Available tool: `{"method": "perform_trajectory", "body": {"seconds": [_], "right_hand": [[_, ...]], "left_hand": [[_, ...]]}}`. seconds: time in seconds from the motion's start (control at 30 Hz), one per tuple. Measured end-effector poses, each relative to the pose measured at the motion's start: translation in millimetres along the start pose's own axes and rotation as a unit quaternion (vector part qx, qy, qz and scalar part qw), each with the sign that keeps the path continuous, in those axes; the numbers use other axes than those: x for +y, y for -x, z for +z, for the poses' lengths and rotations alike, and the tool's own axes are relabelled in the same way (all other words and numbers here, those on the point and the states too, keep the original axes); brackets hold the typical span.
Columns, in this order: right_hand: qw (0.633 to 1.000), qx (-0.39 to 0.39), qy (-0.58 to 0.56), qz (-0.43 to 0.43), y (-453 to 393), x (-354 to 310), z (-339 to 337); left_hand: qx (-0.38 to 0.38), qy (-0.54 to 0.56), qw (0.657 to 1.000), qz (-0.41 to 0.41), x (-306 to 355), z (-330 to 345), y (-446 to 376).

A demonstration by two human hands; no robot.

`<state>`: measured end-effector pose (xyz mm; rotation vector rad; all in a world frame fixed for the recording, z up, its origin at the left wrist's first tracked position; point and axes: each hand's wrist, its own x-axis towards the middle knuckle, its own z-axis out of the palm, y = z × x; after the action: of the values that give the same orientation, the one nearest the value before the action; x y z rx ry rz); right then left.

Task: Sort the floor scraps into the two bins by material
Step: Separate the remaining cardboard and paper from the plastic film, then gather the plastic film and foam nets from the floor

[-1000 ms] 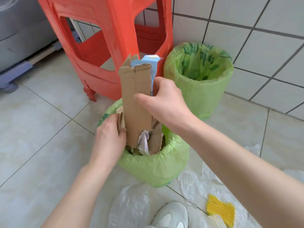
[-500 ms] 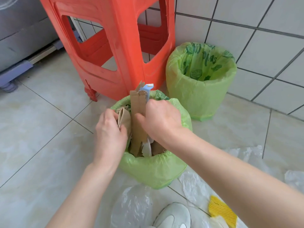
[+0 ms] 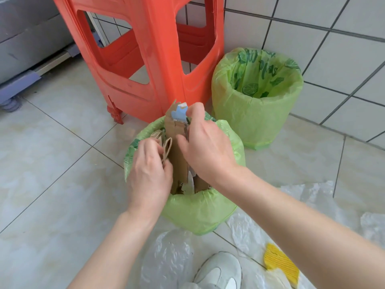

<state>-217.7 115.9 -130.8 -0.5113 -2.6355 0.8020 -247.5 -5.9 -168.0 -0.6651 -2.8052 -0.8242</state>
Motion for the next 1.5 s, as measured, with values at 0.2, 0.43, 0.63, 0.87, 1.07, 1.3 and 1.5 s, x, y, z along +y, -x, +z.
{"method": "perform_trajectory", "body": {"seconds": [0.2,0.43,0.63,0.87,1.07,1.3,1.5], "right_hand": [[0.998,-0.011,0.053,-0.026,10,16,3],[0.988,-0.041,0.130,-0.079,21,34,9],[0.980,-0.133,0.110,-0.099,34,43,-2],[0.994,-0.048,0.049,-0.088,91,53,-39],[0.995,-0.087,0.038,-0.035,174,95,-44],[0.980,-0.179,0.078,0.041,271,140,-30],[0.951,-0.261,0.141,0.088,304,152,0]], "left_hand": [[-0.045,0.021,0.998,0.038,-4,1,10],[-0.061,-0.050,0.994,0.076,-12,9,13],[-0.022,-0.007,0.996,0.081,-8,1,13],[0.094,0.110,0.980,0.134,18,-18,68],[-0.010,0.081,0.986,0.143,-1,2,122],[-0.251,-0.087,0.963,0.048,-61,57,165],[-0.377,-0.190,0.901,-0.101,-90,75,191]]}}
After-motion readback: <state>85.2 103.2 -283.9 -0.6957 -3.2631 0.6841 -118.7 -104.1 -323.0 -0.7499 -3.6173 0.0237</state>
